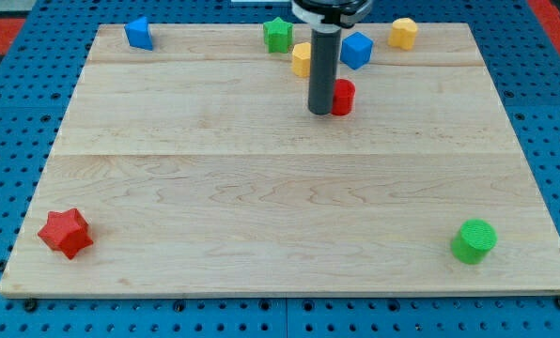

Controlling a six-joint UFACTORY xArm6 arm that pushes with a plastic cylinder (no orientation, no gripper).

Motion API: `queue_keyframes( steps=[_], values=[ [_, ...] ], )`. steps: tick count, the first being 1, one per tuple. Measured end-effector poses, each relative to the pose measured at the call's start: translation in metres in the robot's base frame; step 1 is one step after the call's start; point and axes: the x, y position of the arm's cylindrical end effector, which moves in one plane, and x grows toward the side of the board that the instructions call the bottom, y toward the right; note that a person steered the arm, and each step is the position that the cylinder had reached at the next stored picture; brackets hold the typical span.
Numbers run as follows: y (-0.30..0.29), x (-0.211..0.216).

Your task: Slide red circle to bottom side of the yellow hexagon

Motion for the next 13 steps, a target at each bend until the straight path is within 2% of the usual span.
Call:
queue_keyframes(
  steps=[1,2,3,4,6,9,11,12,13],
  values=[
    [0.013,0.042],
    [0.041,0.011],
    [0.013,-0.002],
    [0.002,-0.002],
    [0.081,0.025],
    [0.083,-0.026],
    [-0.004,-0.026],
    [0.018,-0.035],
    [0.062,-0.071]
  ],
)
